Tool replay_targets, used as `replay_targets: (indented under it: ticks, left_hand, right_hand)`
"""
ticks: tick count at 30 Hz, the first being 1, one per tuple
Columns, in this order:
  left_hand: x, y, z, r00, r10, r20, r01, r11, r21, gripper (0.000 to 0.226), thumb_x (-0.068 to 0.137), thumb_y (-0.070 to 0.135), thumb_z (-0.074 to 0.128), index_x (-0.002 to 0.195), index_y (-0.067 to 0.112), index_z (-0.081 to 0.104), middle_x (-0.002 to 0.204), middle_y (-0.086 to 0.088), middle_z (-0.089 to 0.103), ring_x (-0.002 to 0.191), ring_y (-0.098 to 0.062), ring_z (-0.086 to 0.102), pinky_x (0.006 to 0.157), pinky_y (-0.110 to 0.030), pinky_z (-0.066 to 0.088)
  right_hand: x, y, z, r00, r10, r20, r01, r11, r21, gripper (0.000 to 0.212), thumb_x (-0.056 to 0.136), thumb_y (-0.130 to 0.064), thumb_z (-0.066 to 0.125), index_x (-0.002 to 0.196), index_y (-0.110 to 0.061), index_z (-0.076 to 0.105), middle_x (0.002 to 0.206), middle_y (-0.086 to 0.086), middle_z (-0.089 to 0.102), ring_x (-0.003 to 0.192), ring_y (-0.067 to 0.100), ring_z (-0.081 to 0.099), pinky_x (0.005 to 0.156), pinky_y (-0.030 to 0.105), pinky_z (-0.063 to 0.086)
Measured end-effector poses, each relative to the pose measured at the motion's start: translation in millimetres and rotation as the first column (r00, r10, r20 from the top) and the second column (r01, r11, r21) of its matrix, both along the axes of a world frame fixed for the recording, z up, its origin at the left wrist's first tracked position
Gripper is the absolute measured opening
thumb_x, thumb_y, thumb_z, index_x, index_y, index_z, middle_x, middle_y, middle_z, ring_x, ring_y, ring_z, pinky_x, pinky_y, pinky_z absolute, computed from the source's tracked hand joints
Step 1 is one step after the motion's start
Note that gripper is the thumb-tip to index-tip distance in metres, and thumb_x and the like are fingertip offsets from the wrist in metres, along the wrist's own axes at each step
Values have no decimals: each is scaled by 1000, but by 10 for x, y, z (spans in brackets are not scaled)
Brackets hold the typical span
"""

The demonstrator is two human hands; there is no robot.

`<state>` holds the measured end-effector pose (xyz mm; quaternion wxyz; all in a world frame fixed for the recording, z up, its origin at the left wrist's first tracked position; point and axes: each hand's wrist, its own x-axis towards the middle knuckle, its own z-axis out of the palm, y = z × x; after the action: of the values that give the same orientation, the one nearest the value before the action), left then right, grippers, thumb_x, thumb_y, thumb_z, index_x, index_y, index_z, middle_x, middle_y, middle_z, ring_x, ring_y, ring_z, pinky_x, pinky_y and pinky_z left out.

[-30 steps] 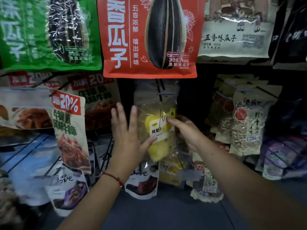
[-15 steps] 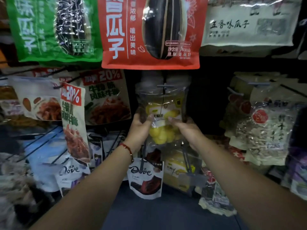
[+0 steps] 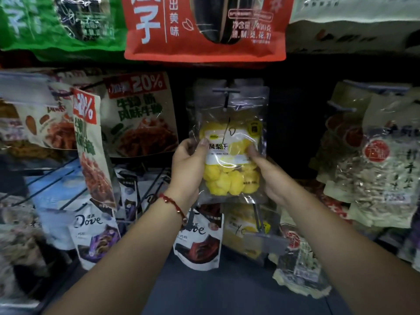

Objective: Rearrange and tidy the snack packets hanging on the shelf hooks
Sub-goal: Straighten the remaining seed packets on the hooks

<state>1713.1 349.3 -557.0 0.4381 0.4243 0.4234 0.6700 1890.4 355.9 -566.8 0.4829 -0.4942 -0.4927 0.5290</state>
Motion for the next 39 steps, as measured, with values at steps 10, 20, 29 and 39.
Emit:
replay_targets:
  ticks: [10, 20, 29, 39]
  left_hand:
    - [-114, -32, -122, 896, 170, -411, -168, 985, 40, 61, 94, 46, 59, 146, 21, 38, 134, 7, 54, 122, -13, 52, 90, -21, 43]
    - [-39, 404, -277, 844, -34, -535, 2, 998, -59, 89, 89, 26, 68, 156, 29, 8, 129, 7, 56, 121, -16, 56, 98, -31, 47]
    - [-230, -19, -255, 761, -81, -643, 37, 996, -81, 86, 96, 37, 59, 157, 29, -2, 158, 10, 26, 142, -13, 31, 99, -22, 32]
    - [-1023, -1580, -889, 64, 403, -913, 335, 853, 400, 39, 90, 32, 56, 125, 17, 66, 125, 1, 64, 112, -18, 58, 91, -30, 44]
  right_hand:
    - [-166, -299, -238, 943, -177, 282, 98, 957, 272, 59, 77, -55, 74, 126, -32, 50, 114, -23, 61, 104, -2, 59, 82, 19, 48]
    - [-348, 225, -183, 900, -368, 232, 340, 928, 153, 67, 89, -41, 67, 143, -14, 39, 136, 5, 54, 125, 26, 53, 89, 26, 40]
    - [-463, -28, -150, 853, -416, 316, 348, 904, 249, 96, 90, -45, 62, 156, -13, 0, 161, 9, 19, 147, 26, 23, 118, 41, 27]
    - [-651, -1593, -377, 492, -166, 855, -399, 830, 391, 72, 98, -56, 36, 153, -41, -8, 155, -23, -30, 140, 1, -33, 111, 20, -18]
